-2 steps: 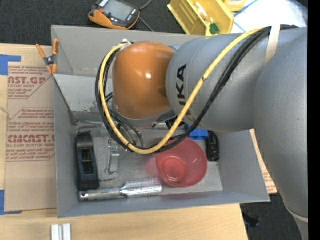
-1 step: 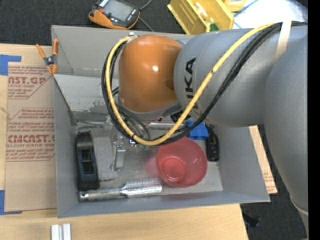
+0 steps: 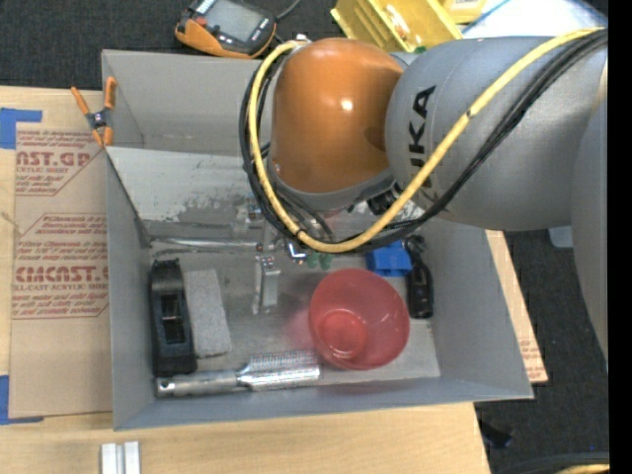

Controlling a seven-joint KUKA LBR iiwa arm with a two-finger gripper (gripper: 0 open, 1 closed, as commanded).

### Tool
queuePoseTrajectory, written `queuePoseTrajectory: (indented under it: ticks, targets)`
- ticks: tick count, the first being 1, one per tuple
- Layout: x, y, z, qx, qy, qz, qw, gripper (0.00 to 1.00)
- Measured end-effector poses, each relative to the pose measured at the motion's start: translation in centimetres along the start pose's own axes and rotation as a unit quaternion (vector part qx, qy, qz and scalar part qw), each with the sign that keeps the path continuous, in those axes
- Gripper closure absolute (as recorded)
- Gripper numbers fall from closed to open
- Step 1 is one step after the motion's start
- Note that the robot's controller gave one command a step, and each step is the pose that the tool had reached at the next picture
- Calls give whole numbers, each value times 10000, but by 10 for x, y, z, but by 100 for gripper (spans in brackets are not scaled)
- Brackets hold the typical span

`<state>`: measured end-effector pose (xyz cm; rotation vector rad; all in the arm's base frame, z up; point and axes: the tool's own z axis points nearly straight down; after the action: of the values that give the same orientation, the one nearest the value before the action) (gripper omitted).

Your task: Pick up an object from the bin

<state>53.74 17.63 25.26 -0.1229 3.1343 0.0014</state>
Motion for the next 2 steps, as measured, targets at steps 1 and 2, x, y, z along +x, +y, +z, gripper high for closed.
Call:
queuePoseTrajectory:
  ticks: [1,2]
  targets:
    - [12,10,-98,-7,8,-1373,9905,0]
    - [16,3,-106,-16,-85,-1428,9897,0]
